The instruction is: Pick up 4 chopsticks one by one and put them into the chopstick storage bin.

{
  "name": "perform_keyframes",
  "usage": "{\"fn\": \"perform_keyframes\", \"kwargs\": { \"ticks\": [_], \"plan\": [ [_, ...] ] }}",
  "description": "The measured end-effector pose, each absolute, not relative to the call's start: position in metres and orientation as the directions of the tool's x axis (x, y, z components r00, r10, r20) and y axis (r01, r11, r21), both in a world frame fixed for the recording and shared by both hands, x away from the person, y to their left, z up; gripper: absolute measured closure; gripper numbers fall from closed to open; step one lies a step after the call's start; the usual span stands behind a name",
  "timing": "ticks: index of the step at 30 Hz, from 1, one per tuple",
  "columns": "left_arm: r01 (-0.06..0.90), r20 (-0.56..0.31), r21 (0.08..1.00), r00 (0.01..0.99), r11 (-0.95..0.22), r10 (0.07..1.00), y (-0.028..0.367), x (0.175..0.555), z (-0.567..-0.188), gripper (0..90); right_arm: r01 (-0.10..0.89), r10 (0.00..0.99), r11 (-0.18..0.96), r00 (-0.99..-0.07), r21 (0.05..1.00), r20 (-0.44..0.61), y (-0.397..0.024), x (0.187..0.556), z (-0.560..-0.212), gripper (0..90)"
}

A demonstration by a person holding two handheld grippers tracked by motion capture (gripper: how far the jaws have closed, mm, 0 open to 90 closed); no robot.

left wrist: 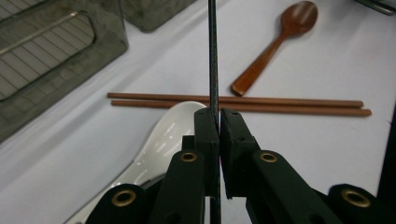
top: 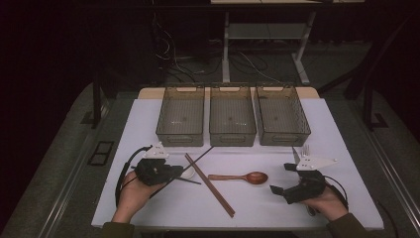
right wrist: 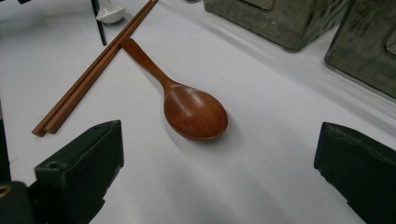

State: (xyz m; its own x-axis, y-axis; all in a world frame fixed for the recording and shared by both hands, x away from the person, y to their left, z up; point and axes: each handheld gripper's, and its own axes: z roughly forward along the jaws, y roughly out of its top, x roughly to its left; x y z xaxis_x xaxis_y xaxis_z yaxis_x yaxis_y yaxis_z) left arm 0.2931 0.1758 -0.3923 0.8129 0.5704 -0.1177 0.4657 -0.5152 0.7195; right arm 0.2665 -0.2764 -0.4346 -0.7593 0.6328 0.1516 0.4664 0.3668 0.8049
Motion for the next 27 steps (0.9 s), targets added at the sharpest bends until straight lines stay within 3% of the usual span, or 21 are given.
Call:
{"fn": "perform_keyframes", "kwargs": {
  "ticks": [27],
  "plan": [
    [0.477, -0.067, 0.752, 0.741, -0.454, 0.668, 0.161, 0.368, -0.344, 85.5, 0.47, 0.632, 0.359, -0.758, 0.806, 0.161, -0.277, 0.267, -0.435, 1.3]
  ]
}}
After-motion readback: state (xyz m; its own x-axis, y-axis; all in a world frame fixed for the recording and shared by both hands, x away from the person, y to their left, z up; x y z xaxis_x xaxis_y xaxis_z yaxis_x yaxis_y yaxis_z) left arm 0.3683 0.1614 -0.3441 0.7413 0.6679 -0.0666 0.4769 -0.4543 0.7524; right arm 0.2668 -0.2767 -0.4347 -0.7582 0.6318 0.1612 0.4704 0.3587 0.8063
